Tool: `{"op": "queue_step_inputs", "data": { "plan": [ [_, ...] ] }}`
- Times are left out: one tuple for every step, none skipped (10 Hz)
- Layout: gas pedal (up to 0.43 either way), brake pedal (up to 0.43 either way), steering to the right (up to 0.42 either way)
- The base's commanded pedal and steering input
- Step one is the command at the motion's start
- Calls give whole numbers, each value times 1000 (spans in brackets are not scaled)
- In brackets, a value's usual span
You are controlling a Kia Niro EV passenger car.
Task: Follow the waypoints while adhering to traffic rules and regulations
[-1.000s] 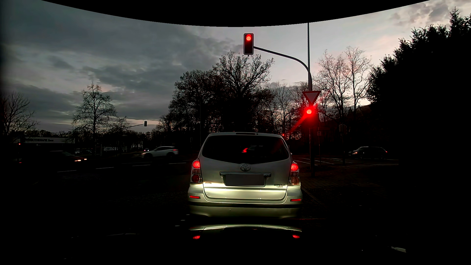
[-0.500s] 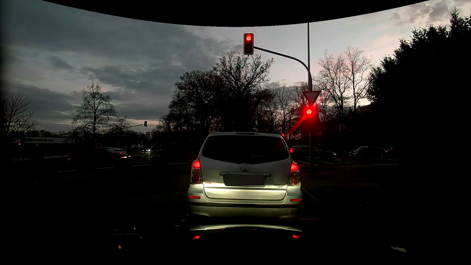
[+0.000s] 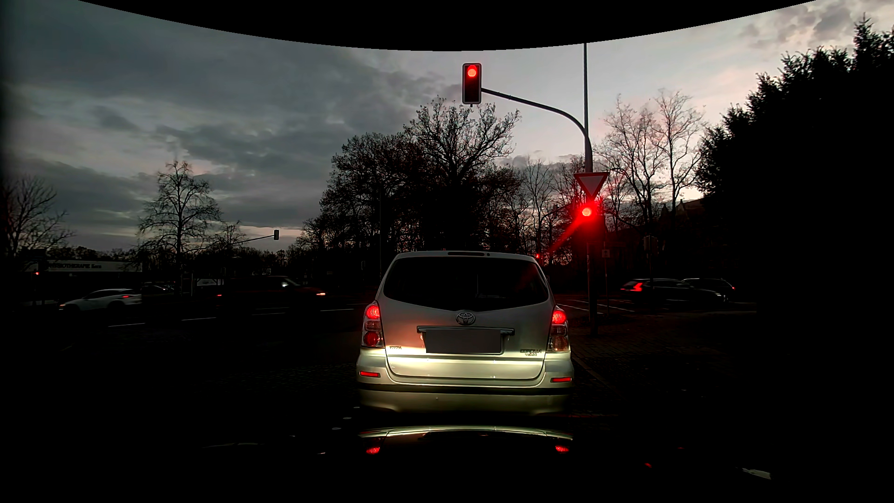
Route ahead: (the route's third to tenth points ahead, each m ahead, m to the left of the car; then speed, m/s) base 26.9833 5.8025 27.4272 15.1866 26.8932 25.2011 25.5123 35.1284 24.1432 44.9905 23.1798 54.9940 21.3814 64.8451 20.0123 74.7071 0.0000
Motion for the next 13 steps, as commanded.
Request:
{"op": "queue_step_inputs", "data": {
  "plan": [
    [0,341,-1],
    [0,341,-1],
    [0,341,-1],
    [0,341,0],
    [0,341,-1],
    [0,341,-1],
    [0,341,-1],
    [0,341,-1],
    [0,341,-1],
    [0,341,-1],
    [0,341,0],
    [0,341,-1],
    [0,341,0]
  ]
}}
